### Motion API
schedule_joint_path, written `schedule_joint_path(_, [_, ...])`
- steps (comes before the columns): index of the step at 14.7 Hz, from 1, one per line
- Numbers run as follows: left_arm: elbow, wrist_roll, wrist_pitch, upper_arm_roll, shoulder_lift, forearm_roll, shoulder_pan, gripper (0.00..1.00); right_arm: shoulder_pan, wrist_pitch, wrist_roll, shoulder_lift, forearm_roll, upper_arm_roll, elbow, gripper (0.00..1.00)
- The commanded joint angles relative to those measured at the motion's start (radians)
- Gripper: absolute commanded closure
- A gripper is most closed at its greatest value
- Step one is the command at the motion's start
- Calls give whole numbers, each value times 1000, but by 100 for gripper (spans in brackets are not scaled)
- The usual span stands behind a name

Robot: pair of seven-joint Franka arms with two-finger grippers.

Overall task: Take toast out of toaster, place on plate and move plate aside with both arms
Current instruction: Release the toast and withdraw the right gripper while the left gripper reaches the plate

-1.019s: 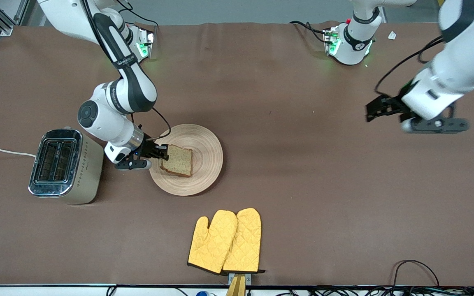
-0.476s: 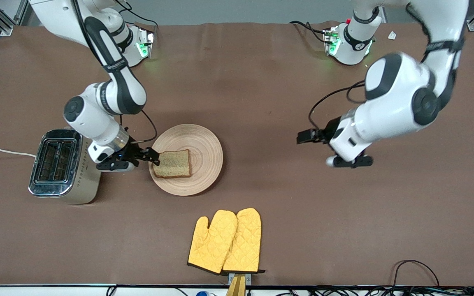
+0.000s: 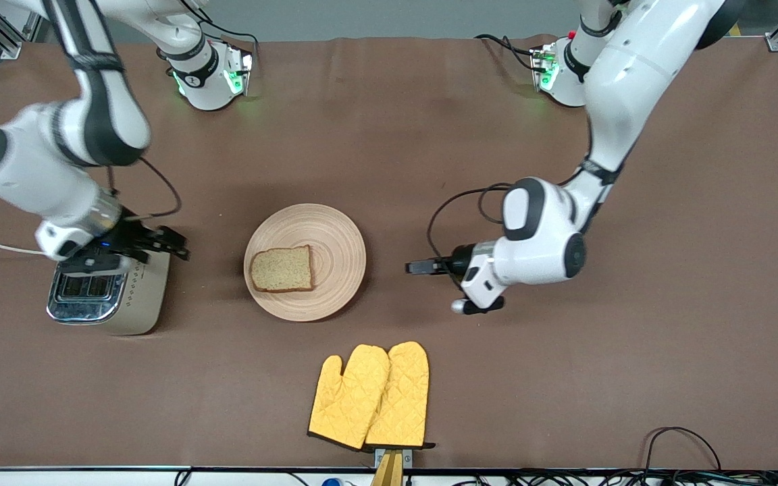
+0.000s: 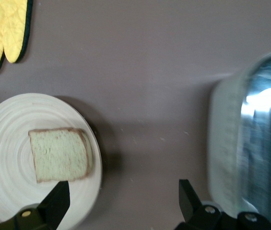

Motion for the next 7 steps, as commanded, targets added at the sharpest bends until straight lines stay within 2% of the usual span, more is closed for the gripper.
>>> schedule_joint_path(1, [114,29,118,-8,118,-61,-97,0,-81,-324,3,-8,-71,11,235,0])
schedule_joint_path(3, [160,49,195,-10,183,-101,-160,0,-82,-499,4,-10,-174,12,382,0])
schedule_joint_path(4, [172,53,227,-10,204,-112,-183,0,-84,-567,-5,-8,-186,12,441,0])
schedule_joint_path(7, [195,54,311,-10,255,-115,-241,2,-86,-612,-20,-6,-190,9,473,0])
